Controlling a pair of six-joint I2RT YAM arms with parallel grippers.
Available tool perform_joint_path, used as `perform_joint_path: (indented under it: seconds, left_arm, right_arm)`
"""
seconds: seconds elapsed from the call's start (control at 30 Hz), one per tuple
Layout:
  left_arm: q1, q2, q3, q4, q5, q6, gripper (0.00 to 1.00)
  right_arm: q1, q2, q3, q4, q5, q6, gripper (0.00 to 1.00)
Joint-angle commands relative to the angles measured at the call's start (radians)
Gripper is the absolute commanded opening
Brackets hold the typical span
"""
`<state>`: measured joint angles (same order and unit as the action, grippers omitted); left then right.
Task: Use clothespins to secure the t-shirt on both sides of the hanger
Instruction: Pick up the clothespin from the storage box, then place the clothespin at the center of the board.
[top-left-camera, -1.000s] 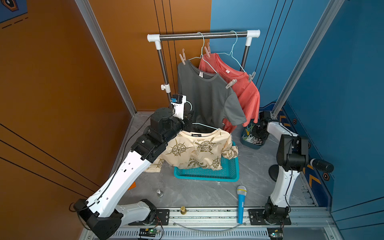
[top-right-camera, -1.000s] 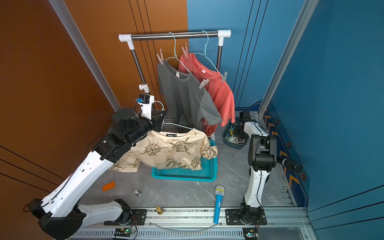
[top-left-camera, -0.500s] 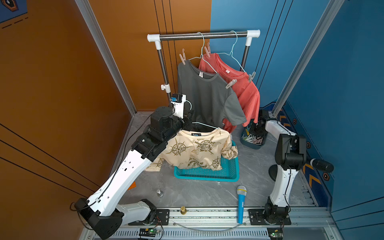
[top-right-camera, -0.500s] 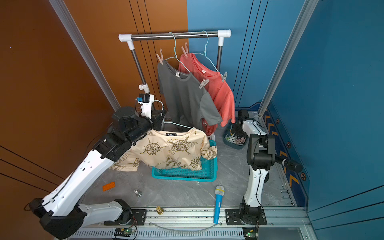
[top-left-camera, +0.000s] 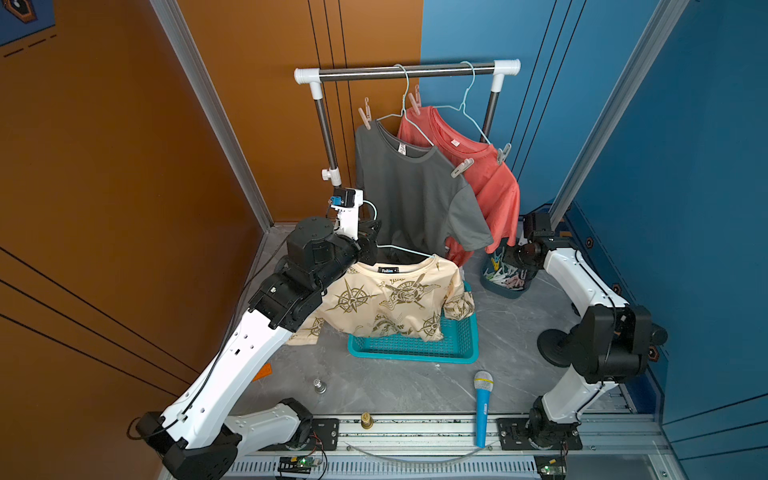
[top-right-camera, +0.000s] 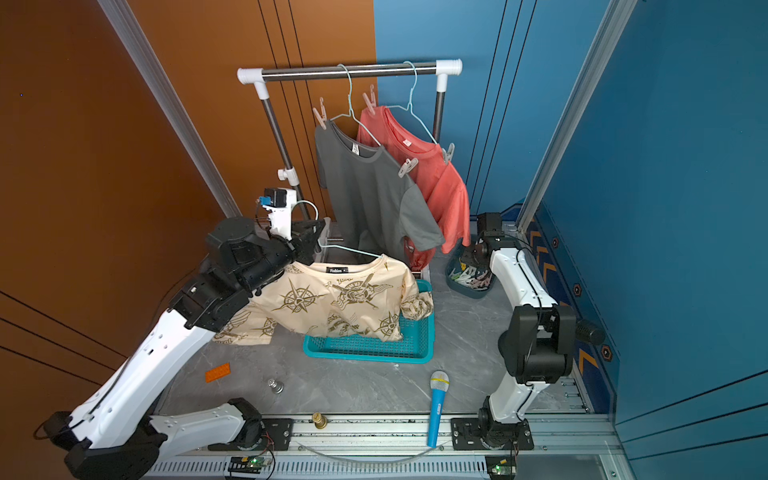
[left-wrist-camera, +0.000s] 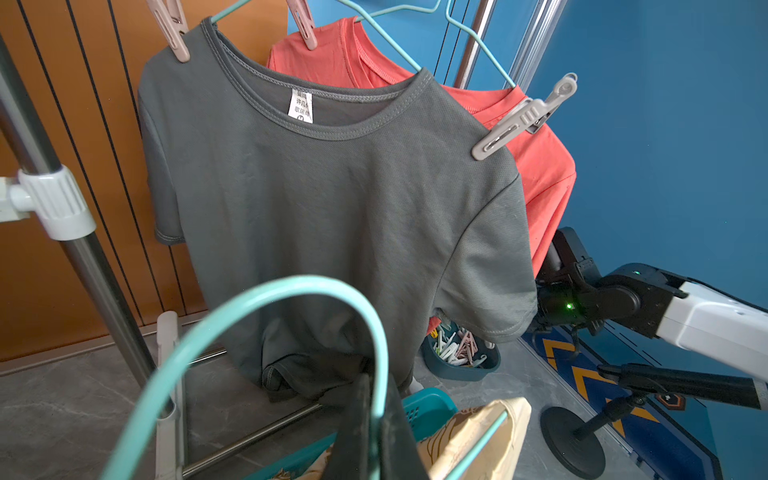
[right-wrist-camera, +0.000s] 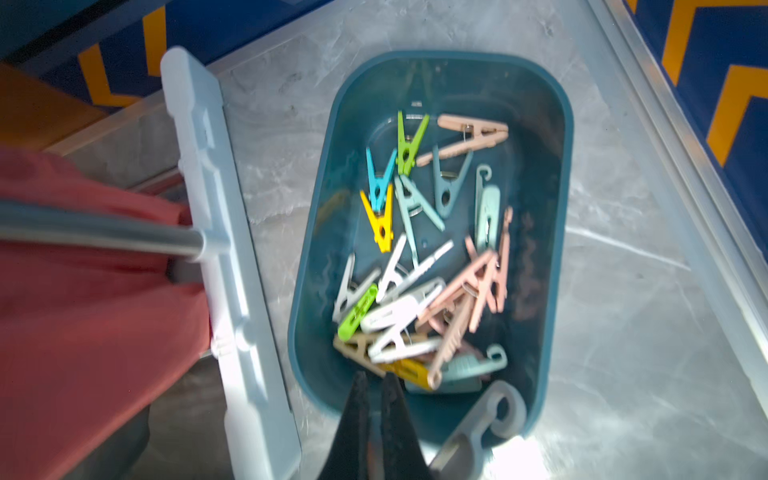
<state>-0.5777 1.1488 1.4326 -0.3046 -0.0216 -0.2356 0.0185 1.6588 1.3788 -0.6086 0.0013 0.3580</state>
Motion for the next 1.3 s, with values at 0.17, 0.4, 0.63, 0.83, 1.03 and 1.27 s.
perform_joint_path:
  seconds: [0.17,0.4,0.63,0.83,1.03,1.27]
  left_arm:
    - [0.019,-0.066,-0.026,0.024,0.006,-0.004,0.06]
    - [0.025,-0.096,-0.057,0.024,0.001,-0.028,0.05]
    - [0.024,-0.095,-0.057,0.027,0.002,-0.045,0.05]
    - [0.026,-0.087,-0.055,0.027,0.001,-0.048,0.05]
    - [0.026,-0.084,-0.06,0.03,0.006,-0.048,0.05]
    - [0.029,-0.092,-0.064,0.028,0.006,-0.039,0.05]
  right_arm:
    - [0.071,-0.187,-0.296,-0.07,0.032,-0.016,0.04]
    - [0.099,-0.152,-0.432,-0.041,-0.019,-0.006,0.04]
    - [0.126,-0.037,-0.436,0.007,-0.039,0.018,0.07]
    - [0.137,-0.041,-0.44,0.02,-0.027,0.038,0.34]
    - [0.136,-0.138,-0.451,-0.023,0.036,0.055,0.5]
    - [0.117,-0.31,-0.509,-0.062,0.045,0.115,0.63]
